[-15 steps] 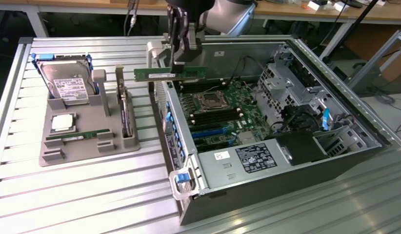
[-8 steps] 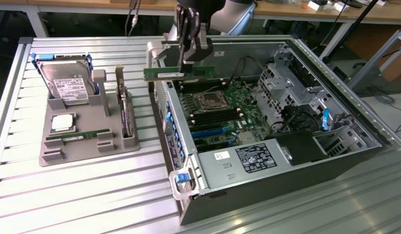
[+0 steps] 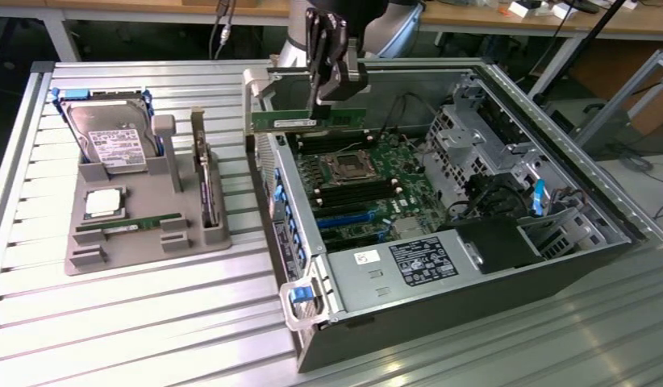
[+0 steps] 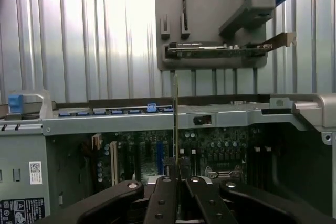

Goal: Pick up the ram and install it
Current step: 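Pick up the ram and move it above insertion slot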

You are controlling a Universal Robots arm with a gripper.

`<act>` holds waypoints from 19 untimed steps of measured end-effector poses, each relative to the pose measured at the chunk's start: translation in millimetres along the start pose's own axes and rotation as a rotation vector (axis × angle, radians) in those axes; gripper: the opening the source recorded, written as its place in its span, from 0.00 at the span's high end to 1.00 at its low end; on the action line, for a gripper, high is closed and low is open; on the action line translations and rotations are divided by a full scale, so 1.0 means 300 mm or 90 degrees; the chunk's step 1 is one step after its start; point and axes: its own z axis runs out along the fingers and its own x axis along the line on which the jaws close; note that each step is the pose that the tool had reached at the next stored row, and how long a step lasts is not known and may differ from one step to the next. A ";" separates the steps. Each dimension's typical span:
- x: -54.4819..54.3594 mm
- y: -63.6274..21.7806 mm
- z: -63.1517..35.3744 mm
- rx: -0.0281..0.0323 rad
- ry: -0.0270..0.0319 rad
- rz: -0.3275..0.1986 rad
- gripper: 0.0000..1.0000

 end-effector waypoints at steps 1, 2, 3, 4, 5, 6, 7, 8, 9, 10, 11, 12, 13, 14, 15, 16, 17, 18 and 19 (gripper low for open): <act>0.000 -0.011 0.000 0.0000 0.0001 0.000 0.87; -0.001 -0.020 -0.001 0.0000 0.0000 0.000 0.87; -0.001 -0.028 -0.001 0.0000 0.0000 0.000 0.87; -0.001 -0.034 -0.001 0.0000 0.0000 -0.001 0.87; -0.002 -0.045 -0.002 0.0000 0.0001 -0.001 0.87; -0.002 -0.053 -0.002 0.0000 0.0001 -0.001 0.87; -0.002 -0.064 -0.002 0.0000 0.0000 -0.001 0.87; -0.003 -0.071 -0.003 0.0000 0.0001 -0.001 0.87; -0.003 -0.079 -0.003 0.0000 0.0001 -0.001 0.87; -0.003 -0.087 -0.003 0.0000 0.0001 -0.001 0.87; -0.004 -0.096 -0.004 0.0000 0.0001 -0.001 0.87; -0.004 -0.106 -0.004 0.0000 0.0001 -0.001 0.87; -0.004 -0.118 -0.004 0.0000 0.0001 -0.001 0.87; -0.005 -0.125 -0.005 0.0000 0.0001 -0.002 0.87; -0.005 -0.134 -0.005 0.0000 0.0001 -0.002 0.87; -0.005 -0.141 -0.005 0.0000 0.0001 -0.002 0.87; -0.006 -0.149 -0.006 0.0000 0.0001 -0.002 0.87; -0.006 -0.157 -0.006 0.0000 0.0001 -0.002 0.87; -0.006 -0.163 -0.006 0.0000 0.0001 -0.002 0.87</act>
